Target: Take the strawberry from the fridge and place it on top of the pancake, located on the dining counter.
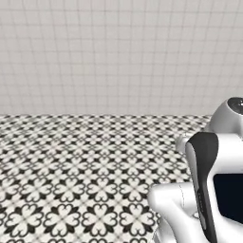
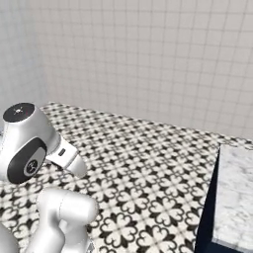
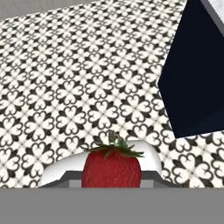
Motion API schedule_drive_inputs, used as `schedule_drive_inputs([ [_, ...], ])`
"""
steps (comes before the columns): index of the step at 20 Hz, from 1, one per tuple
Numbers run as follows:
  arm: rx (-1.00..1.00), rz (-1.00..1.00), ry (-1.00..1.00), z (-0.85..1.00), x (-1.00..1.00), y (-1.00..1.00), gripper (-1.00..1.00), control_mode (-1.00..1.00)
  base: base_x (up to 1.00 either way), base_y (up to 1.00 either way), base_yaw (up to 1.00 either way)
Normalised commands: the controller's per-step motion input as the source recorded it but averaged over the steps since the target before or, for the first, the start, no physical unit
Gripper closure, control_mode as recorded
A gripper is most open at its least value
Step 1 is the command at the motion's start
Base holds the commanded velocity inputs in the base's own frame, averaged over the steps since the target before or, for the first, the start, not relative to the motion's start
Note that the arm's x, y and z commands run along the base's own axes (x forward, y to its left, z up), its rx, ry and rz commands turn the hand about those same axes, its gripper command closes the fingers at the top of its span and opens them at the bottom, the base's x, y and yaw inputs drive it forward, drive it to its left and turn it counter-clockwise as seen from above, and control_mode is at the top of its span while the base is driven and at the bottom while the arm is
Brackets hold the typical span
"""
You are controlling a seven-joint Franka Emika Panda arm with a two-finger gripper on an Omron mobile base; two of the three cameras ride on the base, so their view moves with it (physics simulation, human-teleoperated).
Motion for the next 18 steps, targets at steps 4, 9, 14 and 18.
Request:
schedule_drive_inputs([
  [4, 0.0, 0.0, 0.0, 0.0, 0.0, 0.0, 1.0, 1.0, 1.0, 0.05, -0.21],
  [9, 0.0, 0.0, 0.0, 0.0, 0.0, 0.0, 1.0, 1.0, 1.0, 0.48, -0.43],
  [14, 0.0, 0.0, 0.0, 0.0, 0.0, 0.0, 1.0, 1.0, 1.0, 0.64, -0.59],
  [18, 0.0, 0.0, 0.0, 0.0, 0.0, 0.0, 1.0, 1.0, 1.0, 0.66, -0.6],
])
